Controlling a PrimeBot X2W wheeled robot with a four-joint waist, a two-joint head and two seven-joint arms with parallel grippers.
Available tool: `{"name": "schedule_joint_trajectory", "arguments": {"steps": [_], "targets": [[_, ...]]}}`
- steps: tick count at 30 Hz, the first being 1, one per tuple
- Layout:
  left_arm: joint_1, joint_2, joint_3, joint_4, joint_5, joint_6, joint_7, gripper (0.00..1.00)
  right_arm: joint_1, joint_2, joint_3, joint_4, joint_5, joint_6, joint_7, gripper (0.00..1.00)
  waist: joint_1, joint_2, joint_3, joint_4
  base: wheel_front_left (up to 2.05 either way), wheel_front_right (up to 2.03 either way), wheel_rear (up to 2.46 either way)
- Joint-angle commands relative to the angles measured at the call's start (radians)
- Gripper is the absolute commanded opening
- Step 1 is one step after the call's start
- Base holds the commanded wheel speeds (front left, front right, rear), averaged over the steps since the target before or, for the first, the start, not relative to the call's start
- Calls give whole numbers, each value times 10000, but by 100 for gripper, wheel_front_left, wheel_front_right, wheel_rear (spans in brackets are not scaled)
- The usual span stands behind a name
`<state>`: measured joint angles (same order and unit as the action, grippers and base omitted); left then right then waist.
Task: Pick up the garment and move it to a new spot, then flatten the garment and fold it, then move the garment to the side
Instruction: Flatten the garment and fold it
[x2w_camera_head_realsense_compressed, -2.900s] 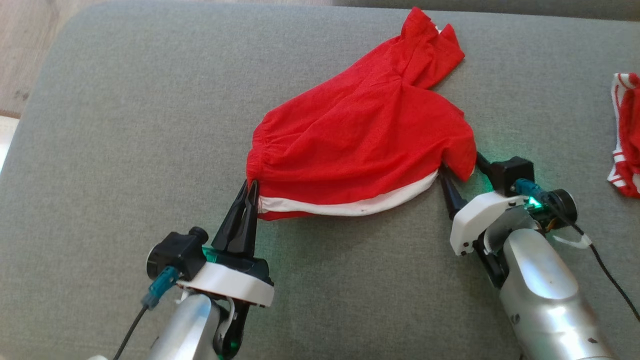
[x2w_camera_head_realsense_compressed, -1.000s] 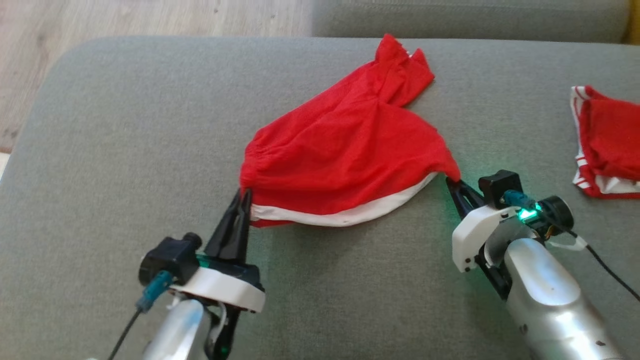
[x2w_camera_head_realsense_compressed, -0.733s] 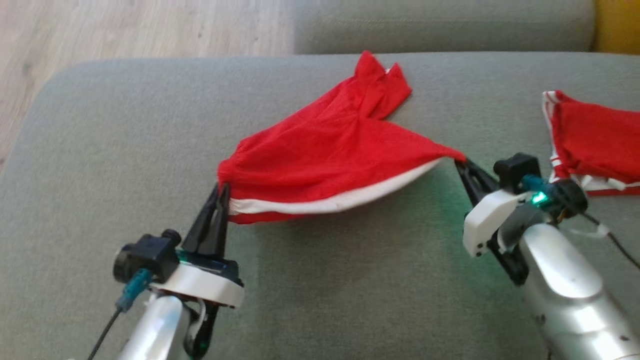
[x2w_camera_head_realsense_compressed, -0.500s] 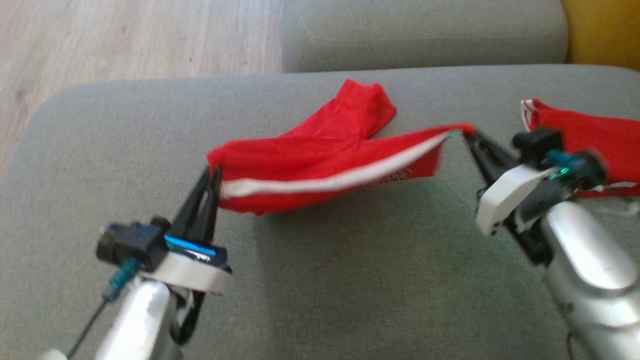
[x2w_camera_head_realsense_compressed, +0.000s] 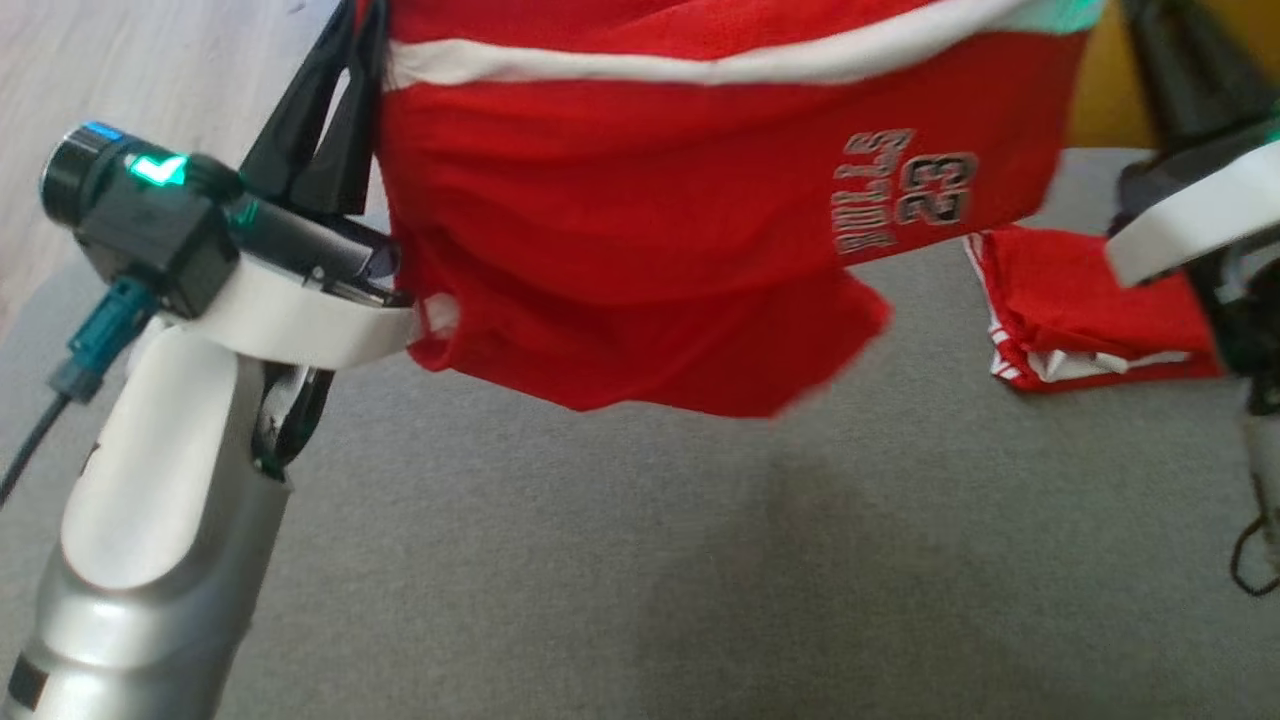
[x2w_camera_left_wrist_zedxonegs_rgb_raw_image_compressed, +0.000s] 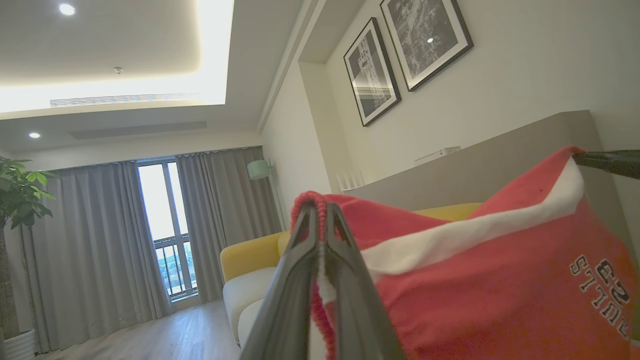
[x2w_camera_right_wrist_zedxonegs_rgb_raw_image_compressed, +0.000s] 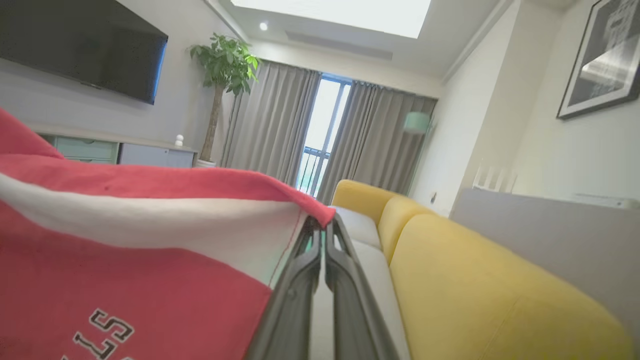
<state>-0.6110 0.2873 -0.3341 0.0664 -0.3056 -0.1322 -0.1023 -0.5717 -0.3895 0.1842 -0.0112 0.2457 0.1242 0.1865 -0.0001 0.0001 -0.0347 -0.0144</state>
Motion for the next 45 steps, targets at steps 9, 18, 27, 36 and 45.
{"name": "schedule_joint_trajectory", "arguments": {"steps": [9, 18, 27, 36, 45], "targets": [[38, 657, 628, -1706, -633, 211, 1153, 0, 866, 539, -871, -2707, -558, 65, 1982, 0, 1, -1, 235, -274, 0, 0, 0], [-1908, 849, 327, -539, -1156, 80, 1878, 0, -891, 557, -622, -1898, -533, 65, 2209, 0, 1, -1, 2479, -325, 0, 0, 0], [-6731, 1134, -40, 3517, -1006, 20, 11, 0, -6183, 867, -144, 3201, -1551, 65, -449, 0, 1, -1, 4655, -481, 0, 0, 0], [-7431, 404, -1471, 5772, -1493, 17, -1542, 0, -6888, 1397, 375, 7124, -2277, 65, -2112, 0, 1, -1, 4736, -265, 0, 0, 0], [-4366, 563, -3121, 5307, -2190, 16, -1591, 0, -5001, 496, 3811, 8760, -675, 65, -1845, 0, 1, -1, 4108, 52, 0, 0, 0]]}}
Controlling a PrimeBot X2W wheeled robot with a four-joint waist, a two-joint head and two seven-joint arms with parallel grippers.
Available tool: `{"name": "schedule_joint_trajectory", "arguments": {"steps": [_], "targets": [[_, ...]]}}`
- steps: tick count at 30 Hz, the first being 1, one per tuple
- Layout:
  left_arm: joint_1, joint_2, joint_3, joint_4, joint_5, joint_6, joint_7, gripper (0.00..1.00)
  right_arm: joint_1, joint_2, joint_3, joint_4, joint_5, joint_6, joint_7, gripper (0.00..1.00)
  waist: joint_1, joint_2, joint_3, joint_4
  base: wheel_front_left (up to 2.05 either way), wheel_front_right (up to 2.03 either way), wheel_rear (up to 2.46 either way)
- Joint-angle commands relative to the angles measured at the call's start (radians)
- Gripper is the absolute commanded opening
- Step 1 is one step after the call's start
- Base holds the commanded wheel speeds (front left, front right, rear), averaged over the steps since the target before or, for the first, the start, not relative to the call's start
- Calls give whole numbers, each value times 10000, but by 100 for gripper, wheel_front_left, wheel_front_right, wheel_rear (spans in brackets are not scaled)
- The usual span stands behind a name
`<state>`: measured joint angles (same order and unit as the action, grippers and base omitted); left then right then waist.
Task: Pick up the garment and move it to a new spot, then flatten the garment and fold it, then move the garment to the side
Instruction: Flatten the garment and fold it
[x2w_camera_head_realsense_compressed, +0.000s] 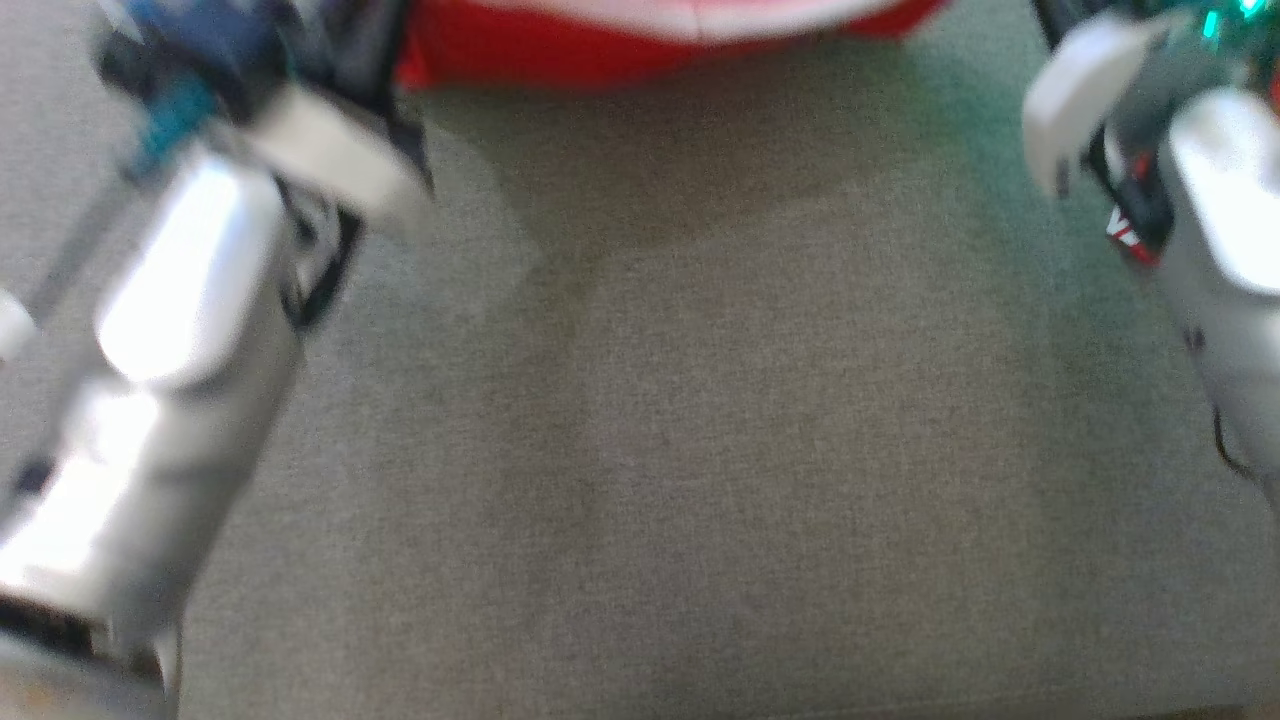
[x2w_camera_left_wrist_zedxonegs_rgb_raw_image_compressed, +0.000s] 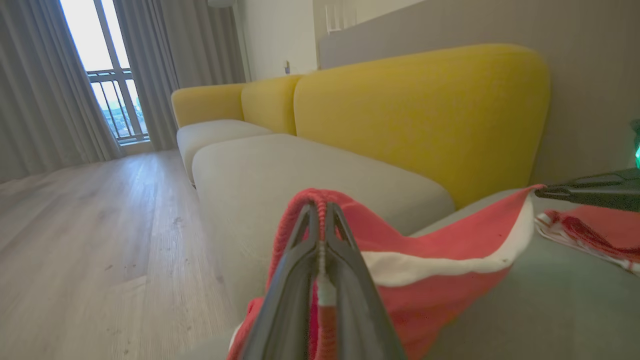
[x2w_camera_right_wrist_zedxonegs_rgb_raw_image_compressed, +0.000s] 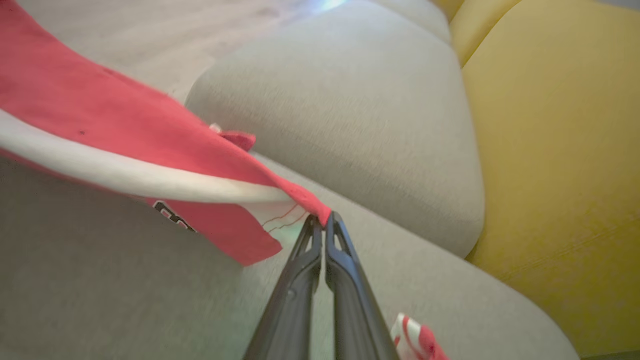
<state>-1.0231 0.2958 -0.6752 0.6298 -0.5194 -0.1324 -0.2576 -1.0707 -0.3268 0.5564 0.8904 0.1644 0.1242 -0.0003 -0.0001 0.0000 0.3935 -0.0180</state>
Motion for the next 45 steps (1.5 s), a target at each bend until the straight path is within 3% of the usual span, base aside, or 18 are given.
{"name": "schedule_joint_trajectory", "arguments": {"steps": [1, 6, 12, 16, 21, 31, 36, 40, 45], "targets": [[148, 540, 150, -430, -127, 18, -39, 0, 190, -318, 509, -289, 464, 65, 125, 0, 1, 0, -293, 118, 0, 0, 0], [1486, 910, -616, -929, -234, 18, -40, 0, 859, -1221, 1951, -829, 1880, 65, 655, 0, 1, 0, -779, 214, 0, 0, 0], [2897, 1341, -1462, -1540, -302, 18, -40, 0, 1801, -2856, 3507, -2196, 3798, 65, 1463, 0, 1, 0, -1503, 345, 0, 0, 0], [3519, 1468, -1748, -1817, -210, 18, -41, 0, 2367, -3806, 4082, -3023, 4656, 65, 1754, 0, 1, 0, -1990, 392, 0, 0, 0], [4299, 1516, -1897, -2170, -227, 18, -41, 0, 3131, -4520, 4360, -3795, 5433, 65, 2071, 0, 1, 0, -2646, 361, 0, 0, 0], [6059, 1919, -2180, -3613, -488, 437, 154, 0, 4904, -5585, 4400, -5493, 6520, 65, 2896, 0, 1, 0, -4020, 109, 0, 0, 0], [6998, 2217, -2314, -5274, -725, 1020, 651, 0, 5915, -6217, 3743, -6387, 6832, 65, 3144, 0, 1, 0, -4280, 35, 0, 0, 0], [7071, 2295, -2258, -5829, -711, 1348, 837, 0, 6237, -6259, 3118, -6540, 6566, 65, 3121, 0, 1, 0, -4203, 115, 0, 0, 0], [6884, 2244, -2040, -5894, -789, 1624, 932, 0, 6068, -5857, 2265, -6621, 5806, 65, 2991, 0, 1, 0, -3782, 361, 0, 0, 0]]}}
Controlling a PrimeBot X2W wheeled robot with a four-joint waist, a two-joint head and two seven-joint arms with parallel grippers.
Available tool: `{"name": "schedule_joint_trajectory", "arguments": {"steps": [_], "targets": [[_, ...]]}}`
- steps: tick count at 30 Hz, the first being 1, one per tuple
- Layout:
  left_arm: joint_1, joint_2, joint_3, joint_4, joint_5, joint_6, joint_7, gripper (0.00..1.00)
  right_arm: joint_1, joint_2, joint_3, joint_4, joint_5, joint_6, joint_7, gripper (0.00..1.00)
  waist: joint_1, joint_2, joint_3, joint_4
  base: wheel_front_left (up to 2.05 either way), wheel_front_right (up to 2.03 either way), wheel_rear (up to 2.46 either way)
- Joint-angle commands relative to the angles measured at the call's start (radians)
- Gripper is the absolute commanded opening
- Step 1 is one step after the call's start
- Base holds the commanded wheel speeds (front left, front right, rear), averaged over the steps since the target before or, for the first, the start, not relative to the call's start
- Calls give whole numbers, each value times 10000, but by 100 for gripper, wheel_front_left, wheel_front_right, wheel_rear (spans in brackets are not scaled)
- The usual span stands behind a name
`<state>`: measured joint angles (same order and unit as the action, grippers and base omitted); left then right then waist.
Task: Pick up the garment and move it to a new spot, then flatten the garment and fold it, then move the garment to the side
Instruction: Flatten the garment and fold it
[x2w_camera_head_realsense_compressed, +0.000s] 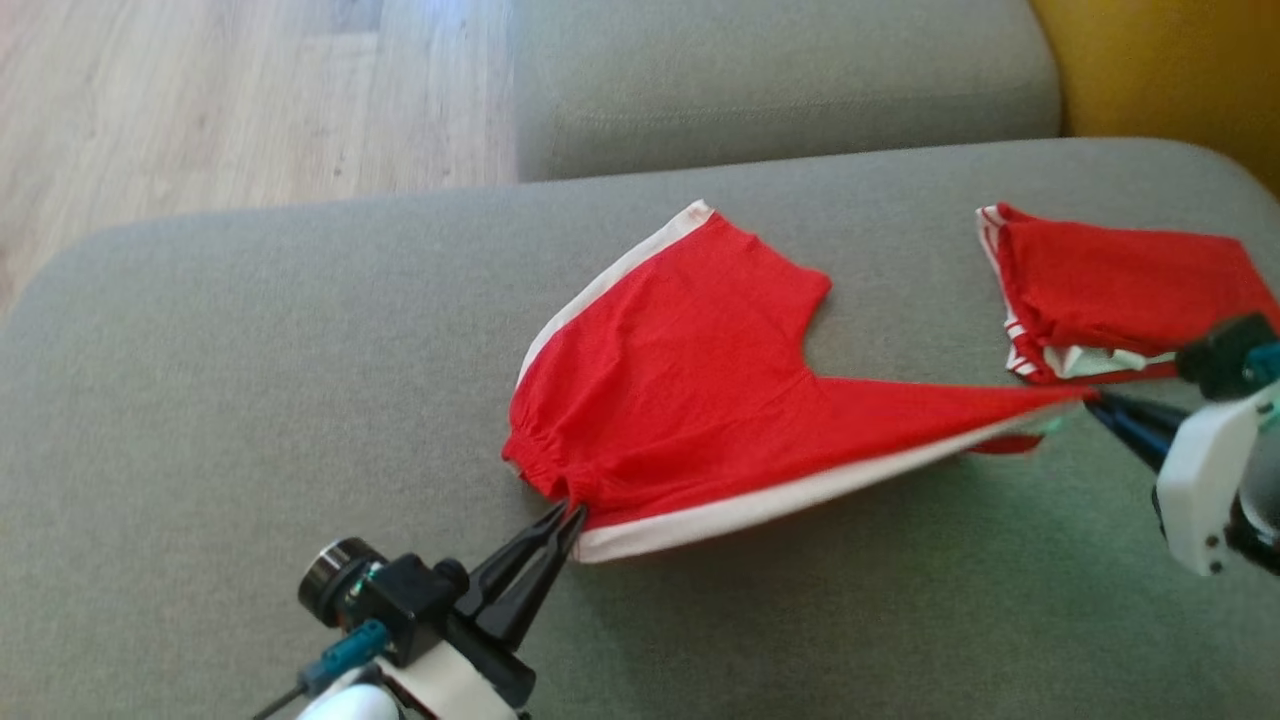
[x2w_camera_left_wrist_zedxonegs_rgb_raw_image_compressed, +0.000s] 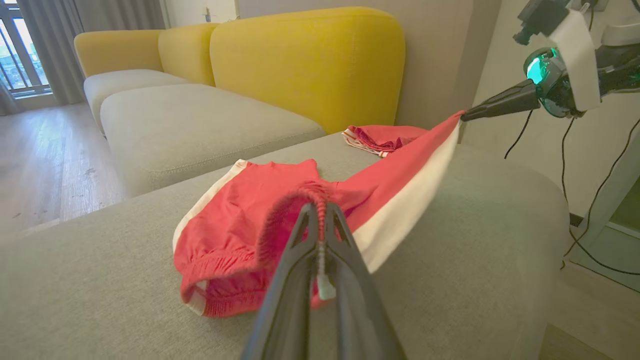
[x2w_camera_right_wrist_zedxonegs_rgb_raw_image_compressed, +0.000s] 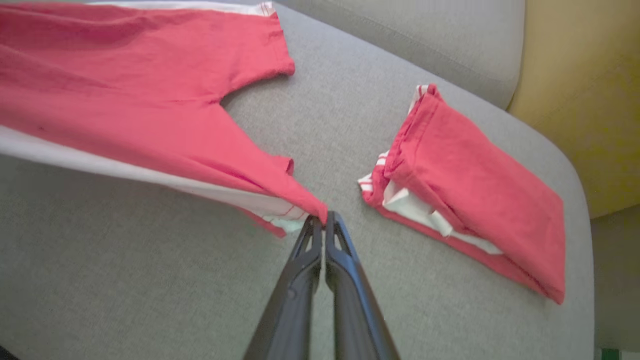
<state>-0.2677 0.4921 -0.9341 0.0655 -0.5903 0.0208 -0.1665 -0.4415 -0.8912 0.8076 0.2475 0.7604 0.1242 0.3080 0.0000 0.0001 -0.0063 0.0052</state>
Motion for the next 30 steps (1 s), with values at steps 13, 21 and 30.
{"name": "schedule_joint_trajectory", "arguments": {"steps": [13, 21, 30], "targets": [[-2266, -350, 1050, 815, -160, 103, 91, 0, -2742, 869, -1051, 74, -2147, 65, 231, 0, 0, -1, 2248, 1453, 0, 0, 0], [-3505, -1194, 996, 2316, -106, -84, 243, 0, -5054, 1207, -6, 988, -2542, 65, 630, 0, 0, -1, 3317, 2379, 0, 0, 0], [-4839, -2508, 786, 4242, -38, -558, -149, 0, -7098, 1348, 1708, 2571, -2320, 65, 660, 0, 0, -1, 4298, 3246, 0, 0, 0]]}}
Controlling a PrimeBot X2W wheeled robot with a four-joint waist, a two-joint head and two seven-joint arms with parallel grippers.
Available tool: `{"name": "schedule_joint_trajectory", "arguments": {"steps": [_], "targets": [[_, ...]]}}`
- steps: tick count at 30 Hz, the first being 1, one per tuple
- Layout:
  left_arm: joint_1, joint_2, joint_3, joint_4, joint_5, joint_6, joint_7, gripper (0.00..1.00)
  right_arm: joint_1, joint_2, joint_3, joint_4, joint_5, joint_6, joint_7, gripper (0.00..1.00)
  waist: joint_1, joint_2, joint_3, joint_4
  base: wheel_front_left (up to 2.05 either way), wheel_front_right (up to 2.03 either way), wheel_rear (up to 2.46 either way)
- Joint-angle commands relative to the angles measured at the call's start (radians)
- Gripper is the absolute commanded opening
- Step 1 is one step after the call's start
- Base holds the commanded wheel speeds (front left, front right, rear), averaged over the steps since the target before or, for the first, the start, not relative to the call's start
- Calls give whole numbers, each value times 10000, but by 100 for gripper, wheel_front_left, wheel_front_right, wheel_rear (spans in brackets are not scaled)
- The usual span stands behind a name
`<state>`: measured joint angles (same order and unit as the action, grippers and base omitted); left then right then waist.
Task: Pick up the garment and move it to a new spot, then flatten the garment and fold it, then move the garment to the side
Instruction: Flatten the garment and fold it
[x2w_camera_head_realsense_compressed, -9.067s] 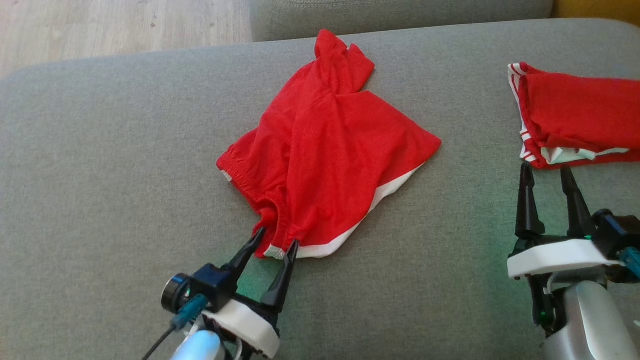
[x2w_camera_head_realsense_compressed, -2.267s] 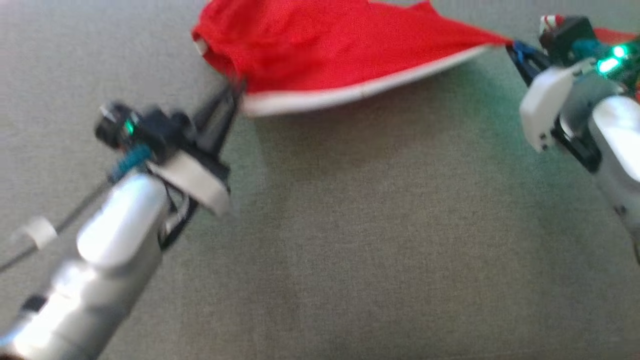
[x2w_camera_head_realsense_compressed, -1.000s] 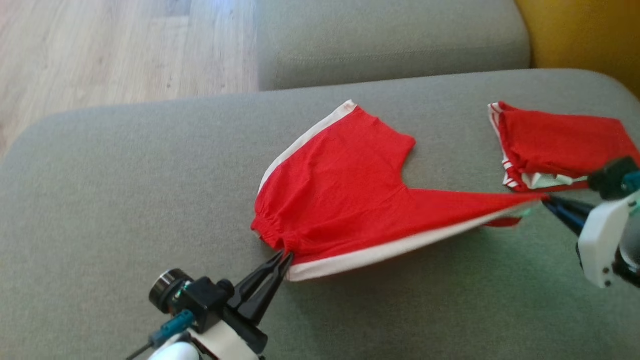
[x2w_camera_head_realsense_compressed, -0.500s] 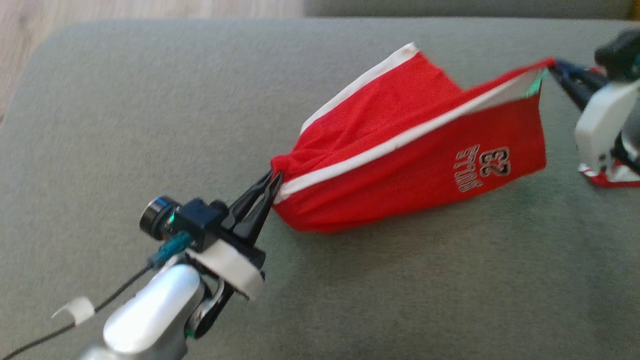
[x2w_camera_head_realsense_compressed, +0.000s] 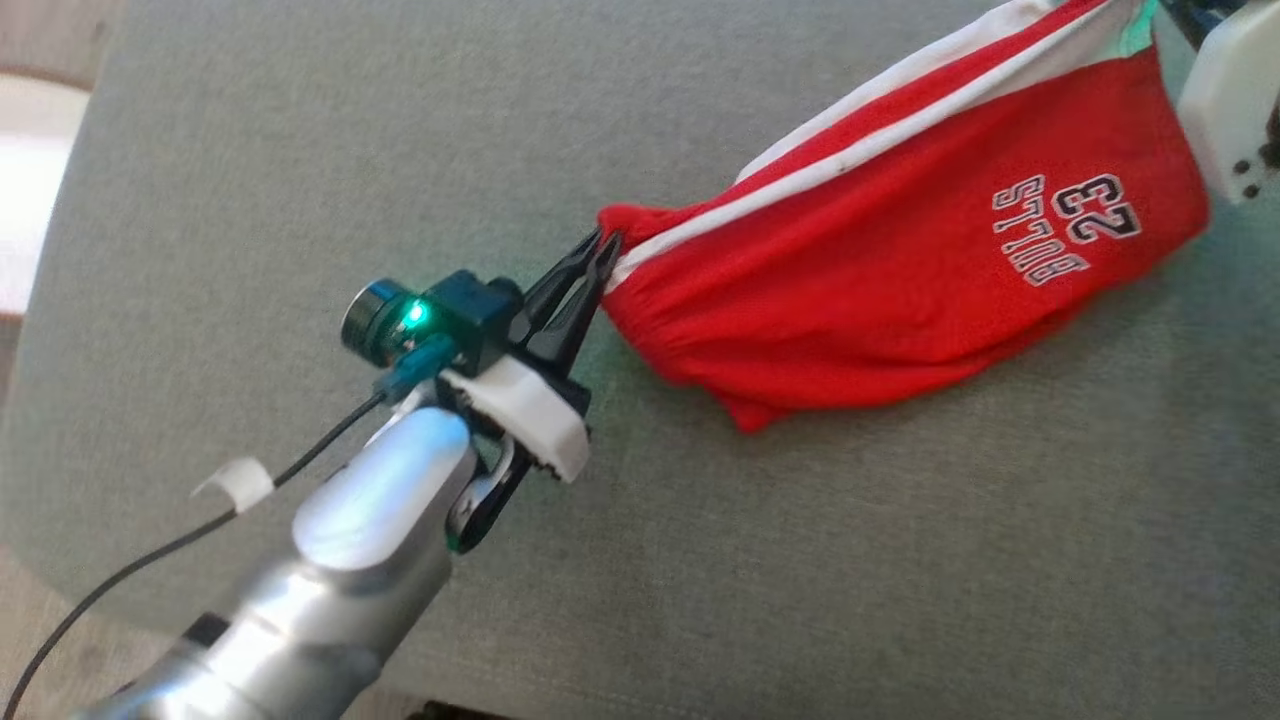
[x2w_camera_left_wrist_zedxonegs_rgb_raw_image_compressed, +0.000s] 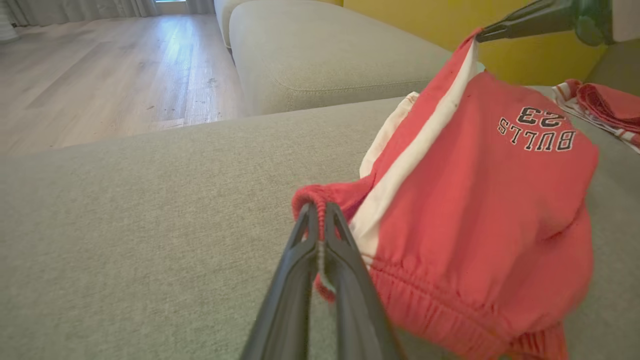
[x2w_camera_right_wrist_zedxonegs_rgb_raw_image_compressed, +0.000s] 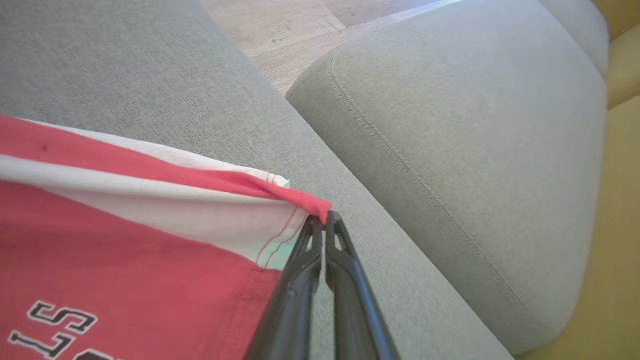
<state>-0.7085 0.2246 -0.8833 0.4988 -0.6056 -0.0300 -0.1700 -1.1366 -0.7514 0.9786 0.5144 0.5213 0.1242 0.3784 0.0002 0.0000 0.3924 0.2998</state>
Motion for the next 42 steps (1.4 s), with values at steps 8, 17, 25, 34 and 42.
{"name": "schedule_joint_trajectory", "arguments": {"steps": [8, 17, 25, 34, 42], "targets": [[-1155, -582, 126, 1297, 220, -315, -494, 0, -1087, 175, 1186, 977, 479, 65, -507, 0, -2, 0, 722, 618, 0, 0, 0], [-1301, -818, 83, 2200, 183, -403, -648, 100, -1300, 731, 1588, 2060, 878, 65, -1401, 100, -2, 0, 539, 489, 0, 0, 0], [-965, -401, 859, 2130, -114, -108, -879, 100, -866, 1378, 889, 3033, 1836, 65, -2850, 100, -2, 0, -305, -203, 0, 0, 0], [358, 306, 3264, -300, -114, 978, -915, 100, 204, 2230, -627, 3968, 2265, 65, -5657, 100, -2, 0, -1655, -1195, 0, 0, 0], [2322, 392, 5157, -2513, 555, 1495, -916, 100, 1567, 3350, -2760, 4021, 1954, 65, -6386, 100, -2, 0, -2510, -2014, 0, 0, 0]]}}
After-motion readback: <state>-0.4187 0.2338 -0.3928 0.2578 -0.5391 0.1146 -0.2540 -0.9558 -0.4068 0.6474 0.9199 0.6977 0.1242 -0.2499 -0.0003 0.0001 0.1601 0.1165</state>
